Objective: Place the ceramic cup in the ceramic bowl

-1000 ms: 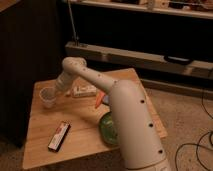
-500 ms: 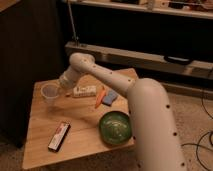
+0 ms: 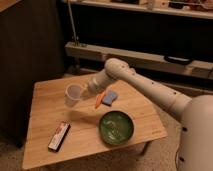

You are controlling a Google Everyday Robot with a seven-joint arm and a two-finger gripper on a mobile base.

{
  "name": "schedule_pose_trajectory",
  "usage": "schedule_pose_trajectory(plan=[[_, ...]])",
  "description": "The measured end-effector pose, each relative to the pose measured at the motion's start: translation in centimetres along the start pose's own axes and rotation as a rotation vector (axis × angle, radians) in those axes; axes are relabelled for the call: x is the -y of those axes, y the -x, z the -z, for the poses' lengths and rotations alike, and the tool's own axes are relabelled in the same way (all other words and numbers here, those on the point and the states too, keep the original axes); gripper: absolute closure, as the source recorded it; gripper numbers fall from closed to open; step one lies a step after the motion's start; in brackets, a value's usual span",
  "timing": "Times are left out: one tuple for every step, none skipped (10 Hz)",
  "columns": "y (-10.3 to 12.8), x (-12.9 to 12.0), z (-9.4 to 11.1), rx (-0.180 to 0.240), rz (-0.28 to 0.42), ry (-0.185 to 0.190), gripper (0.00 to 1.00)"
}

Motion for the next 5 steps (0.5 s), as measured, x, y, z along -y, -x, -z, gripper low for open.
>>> schedule_pose_trajectory(plan=[[1.2, -2.1, 1.8, -0.012, -0.037, -0.006, 1.00], [2.2, -3.5, 2.9, -0.020, -0.061, -0.006, 1.00], [3.5, -5.2, 3.9, -0.032, -0.096, 0.005, 1.00], [5.6, -6.6, 4.5, -0.048, -0.140, 0.027, 1.00], [7.0, -7.7, 5.2, -0.071, -0.171, 0.036, 1.00]])
